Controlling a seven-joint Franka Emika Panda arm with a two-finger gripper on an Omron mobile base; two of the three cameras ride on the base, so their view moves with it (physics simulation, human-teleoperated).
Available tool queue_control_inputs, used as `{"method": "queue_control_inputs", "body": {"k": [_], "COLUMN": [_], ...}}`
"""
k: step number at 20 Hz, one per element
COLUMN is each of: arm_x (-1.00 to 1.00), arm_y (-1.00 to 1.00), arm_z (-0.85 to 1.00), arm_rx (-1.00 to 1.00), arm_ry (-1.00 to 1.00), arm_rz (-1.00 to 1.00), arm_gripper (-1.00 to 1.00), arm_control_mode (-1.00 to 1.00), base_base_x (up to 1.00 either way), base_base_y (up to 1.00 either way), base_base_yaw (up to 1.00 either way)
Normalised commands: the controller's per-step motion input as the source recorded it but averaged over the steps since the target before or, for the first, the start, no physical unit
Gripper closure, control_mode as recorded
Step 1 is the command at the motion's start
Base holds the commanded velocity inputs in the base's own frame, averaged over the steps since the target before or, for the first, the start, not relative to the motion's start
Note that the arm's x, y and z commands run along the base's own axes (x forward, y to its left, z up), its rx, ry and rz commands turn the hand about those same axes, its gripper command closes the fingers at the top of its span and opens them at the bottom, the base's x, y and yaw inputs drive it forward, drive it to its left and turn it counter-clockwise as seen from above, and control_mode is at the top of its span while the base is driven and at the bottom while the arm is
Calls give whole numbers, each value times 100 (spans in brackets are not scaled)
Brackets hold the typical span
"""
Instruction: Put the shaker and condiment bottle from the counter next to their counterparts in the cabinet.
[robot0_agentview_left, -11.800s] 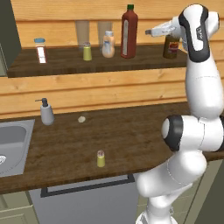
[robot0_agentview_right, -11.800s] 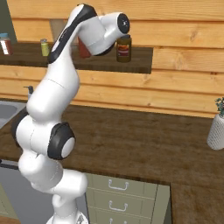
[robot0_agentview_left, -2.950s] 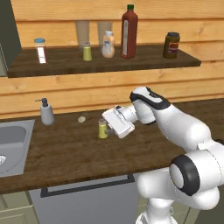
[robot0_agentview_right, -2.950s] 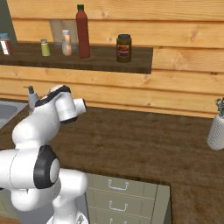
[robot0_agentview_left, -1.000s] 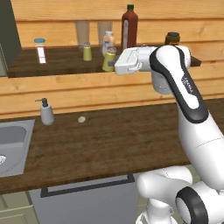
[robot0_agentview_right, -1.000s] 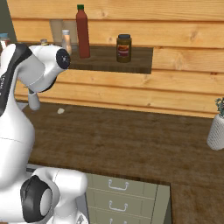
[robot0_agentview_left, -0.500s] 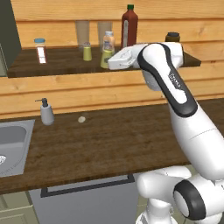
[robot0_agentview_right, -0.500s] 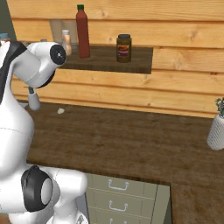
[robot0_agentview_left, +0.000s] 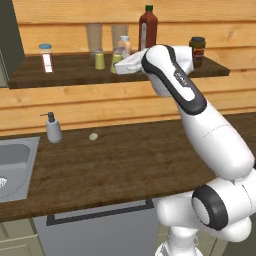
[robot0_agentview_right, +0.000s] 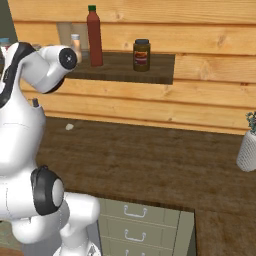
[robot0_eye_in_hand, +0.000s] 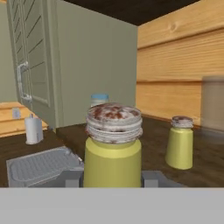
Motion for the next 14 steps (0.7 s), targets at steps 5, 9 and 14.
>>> {"method": "queue_control_inputs", "body": {"k": [5,9,14], "arm_x": [57,48,30], "arm_y": [0,0,0], "arm_z": [-23,0,-2], "arm_rx": [-11,-10,-5], "arm_ry": [-2,-2,0], "arm_rz": [0,0,0], "arm_gripper": [100,100,100], "arm_control_mode": [-100,-100,-100], "base_base_x": [0,0,0], "base_base_y": [0,0,0], "base_base_yaw": [0,0,0]}}
